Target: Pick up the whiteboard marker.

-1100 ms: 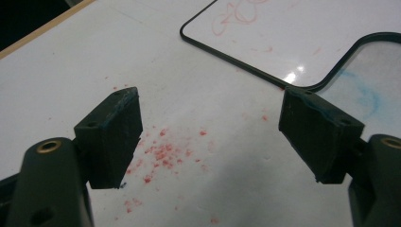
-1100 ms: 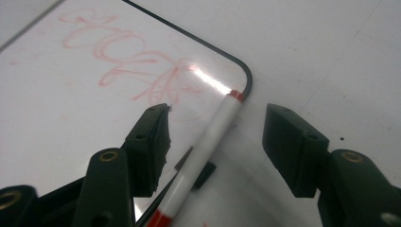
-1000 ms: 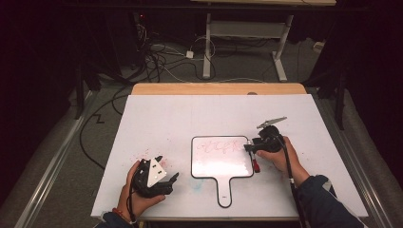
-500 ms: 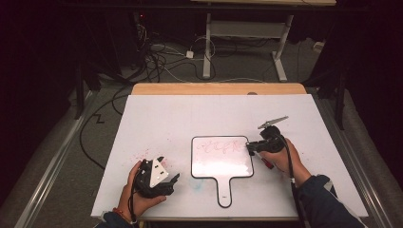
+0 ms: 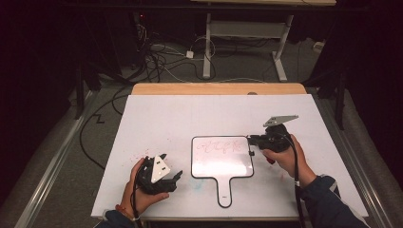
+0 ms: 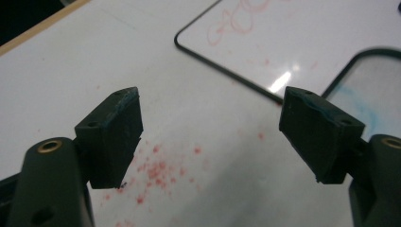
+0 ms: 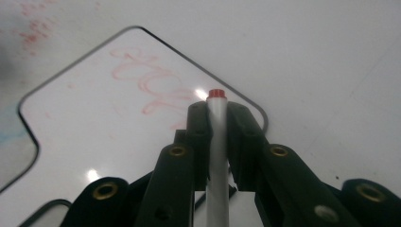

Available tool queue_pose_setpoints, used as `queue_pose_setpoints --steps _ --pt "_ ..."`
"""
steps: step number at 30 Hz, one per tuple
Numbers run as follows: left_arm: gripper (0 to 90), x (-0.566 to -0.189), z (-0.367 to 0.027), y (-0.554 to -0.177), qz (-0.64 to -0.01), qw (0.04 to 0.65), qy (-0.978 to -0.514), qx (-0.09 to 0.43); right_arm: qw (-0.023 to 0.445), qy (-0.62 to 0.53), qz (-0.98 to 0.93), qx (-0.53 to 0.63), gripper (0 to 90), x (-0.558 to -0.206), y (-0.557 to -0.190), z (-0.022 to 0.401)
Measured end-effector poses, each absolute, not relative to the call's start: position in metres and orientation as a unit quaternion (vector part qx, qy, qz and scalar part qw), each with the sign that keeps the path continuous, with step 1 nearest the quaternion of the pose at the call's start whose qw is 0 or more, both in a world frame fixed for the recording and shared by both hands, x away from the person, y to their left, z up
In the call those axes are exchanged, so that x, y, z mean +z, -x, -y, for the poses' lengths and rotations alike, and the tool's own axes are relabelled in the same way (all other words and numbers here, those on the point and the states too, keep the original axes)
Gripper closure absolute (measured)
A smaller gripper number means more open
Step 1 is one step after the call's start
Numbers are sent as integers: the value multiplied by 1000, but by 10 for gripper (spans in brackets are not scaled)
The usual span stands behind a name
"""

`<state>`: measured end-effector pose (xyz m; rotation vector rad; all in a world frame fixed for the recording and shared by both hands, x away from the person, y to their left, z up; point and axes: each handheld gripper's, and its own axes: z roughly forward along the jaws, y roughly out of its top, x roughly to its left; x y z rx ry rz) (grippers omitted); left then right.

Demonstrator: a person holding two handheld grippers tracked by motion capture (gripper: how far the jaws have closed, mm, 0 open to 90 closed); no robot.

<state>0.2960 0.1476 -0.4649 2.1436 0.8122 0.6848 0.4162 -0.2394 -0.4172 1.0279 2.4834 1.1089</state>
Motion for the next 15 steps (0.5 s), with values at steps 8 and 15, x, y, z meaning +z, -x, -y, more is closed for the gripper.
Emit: queue_pose_setpoints --steps 8,15 --pt "224 -445 -125 -314 -306 450 -814 203 134 -325 -830 433 813 -399 -397 229" --pt "249 -430 -79 -325 -264 511 -806 139 140 -288 -813 485 813 -388 -376 214"
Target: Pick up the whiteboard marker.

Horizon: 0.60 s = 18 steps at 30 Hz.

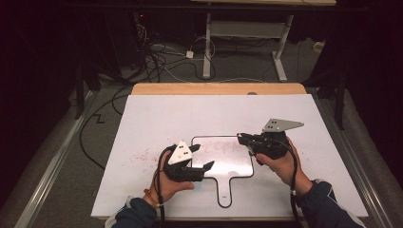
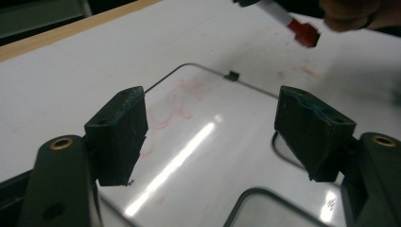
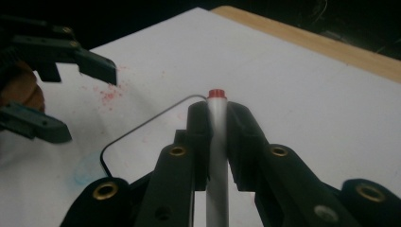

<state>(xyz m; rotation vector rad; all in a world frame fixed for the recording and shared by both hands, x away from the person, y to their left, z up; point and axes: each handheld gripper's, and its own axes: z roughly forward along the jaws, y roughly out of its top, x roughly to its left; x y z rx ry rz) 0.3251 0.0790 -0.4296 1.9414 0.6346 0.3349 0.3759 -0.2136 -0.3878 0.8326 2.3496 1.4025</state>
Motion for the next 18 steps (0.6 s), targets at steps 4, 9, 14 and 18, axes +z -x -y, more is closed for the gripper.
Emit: queue_pose_setpoints --steps 4,9,14,18 --pt "261 -425 -54 -328 -248 516 -809 130 136 -278 -801 512 813 -387 -368 209" --pt "291 -424 -35 -332 -246 529 -804 117 124 -271 -789 537 813 -389 -360 203" --pt "322 -424 -19 -339 -245 546 -795 100 132 -264 -778 554 813 -388 -351 198" --pt "360 -425 -15 -342 -246 553 -791 91 134 -263 -775 559 813 -389 -350 197"
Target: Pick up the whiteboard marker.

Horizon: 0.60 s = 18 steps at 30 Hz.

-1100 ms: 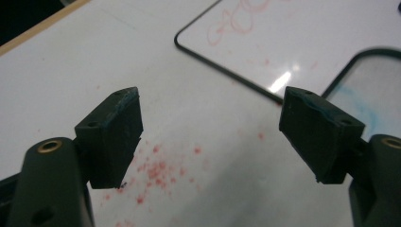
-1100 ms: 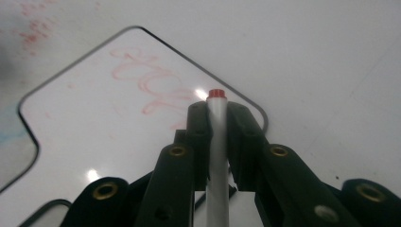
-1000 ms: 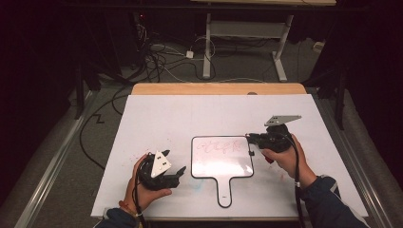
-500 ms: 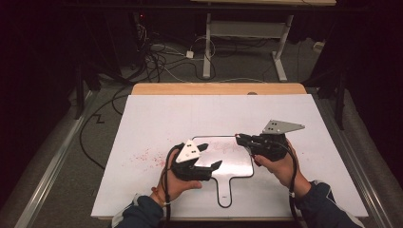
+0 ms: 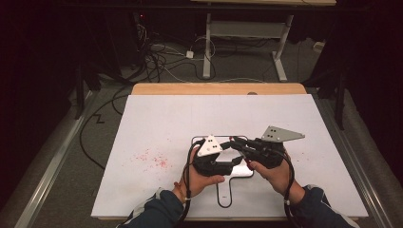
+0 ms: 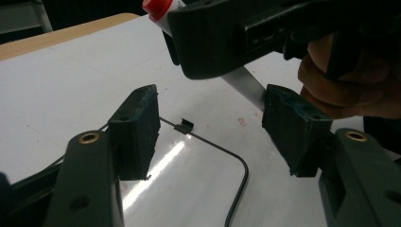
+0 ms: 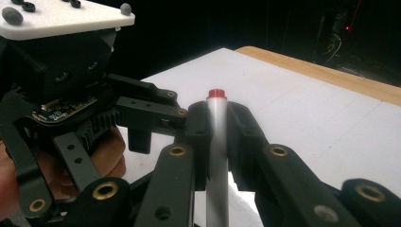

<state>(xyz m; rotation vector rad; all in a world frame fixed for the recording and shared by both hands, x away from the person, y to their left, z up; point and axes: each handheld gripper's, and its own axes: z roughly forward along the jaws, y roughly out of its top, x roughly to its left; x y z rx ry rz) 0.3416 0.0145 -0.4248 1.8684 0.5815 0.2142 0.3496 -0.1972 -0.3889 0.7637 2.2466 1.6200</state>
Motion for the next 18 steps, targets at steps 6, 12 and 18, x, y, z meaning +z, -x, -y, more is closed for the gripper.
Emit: queue_pose_setpoints --steps 6,12,18 --pt "441 -425 -12 -345 -237 564 -787 81 147 -269 -771 559 812 -392 -349 198" --pt "577 -428 -9 -348 -233 565 -788 77 150 -264 -774 555 812 -396 -348 196" --pt "744 -430 -11 -352 -235 561 -790 83 169 -262 -774 551 812 -395 -346 197"
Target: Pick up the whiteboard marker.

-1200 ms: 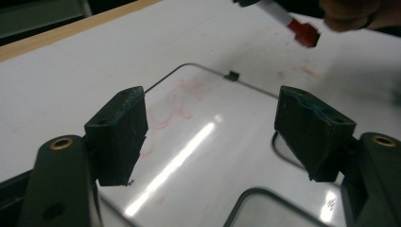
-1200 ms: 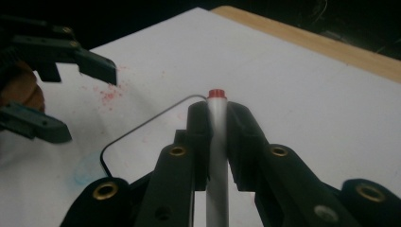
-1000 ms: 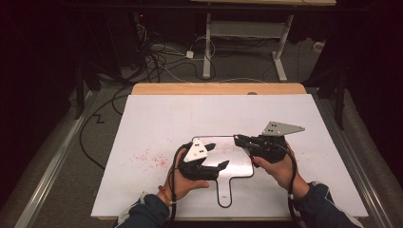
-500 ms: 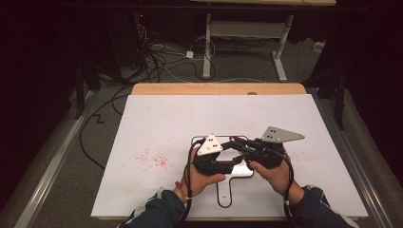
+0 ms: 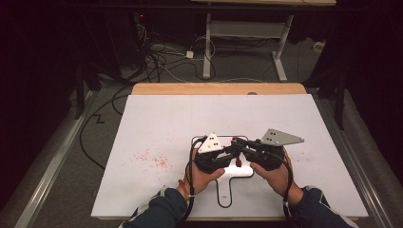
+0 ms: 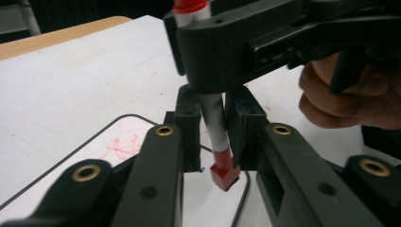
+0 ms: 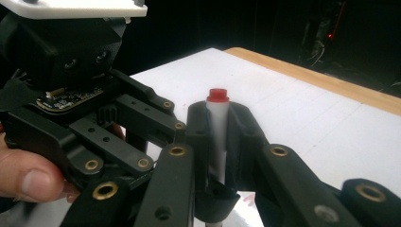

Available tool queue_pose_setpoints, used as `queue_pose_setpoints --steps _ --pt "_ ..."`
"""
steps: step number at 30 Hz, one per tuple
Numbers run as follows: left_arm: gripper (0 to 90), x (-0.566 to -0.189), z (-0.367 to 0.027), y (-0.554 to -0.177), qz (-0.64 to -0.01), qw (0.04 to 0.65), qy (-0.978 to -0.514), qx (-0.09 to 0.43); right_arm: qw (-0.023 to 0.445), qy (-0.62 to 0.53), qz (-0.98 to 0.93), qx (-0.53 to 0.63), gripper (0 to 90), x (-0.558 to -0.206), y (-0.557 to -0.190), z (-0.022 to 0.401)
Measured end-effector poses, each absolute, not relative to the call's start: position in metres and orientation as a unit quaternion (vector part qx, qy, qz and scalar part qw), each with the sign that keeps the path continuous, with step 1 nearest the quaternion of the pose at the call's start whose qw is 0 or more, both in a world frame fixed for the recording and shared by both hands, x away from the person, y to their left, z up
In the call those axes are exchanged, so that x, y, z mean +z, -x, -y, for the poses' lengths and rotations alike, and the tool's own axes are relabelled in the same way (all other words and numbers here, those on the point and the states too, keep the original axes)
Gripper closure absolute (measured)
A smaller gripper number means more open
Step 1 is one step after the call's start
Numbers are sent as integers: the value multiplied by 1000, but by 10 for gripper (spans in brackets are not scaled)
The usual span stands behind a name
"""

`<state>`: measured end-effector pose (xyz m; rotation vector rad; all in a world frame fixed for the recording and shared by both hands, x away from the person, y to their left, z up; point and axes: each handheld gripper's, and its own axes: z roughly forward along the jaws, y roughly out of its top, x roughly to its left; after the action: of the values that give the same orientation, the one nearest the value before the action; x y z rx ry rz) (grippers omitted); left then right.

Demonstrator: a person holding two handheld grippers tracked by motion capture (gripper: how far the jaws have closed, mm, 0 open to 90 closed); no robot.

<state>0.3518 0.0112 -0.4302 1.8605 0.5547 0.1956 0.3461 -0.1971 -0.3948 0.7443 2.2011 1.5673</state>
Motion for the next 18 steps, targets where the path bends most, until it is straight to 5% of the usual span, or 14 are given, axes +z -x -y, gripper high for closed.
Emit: queue_pose_setpoints --steps 6,18 --pt "781 -432 -11 -355 -225 555 -796 93 178 -259 -777 546 790 -394 -344 198" --pt "781 -434 -22 -360 -225 534 -807 114 219 -264 -763 548 498 -384 -332 229"
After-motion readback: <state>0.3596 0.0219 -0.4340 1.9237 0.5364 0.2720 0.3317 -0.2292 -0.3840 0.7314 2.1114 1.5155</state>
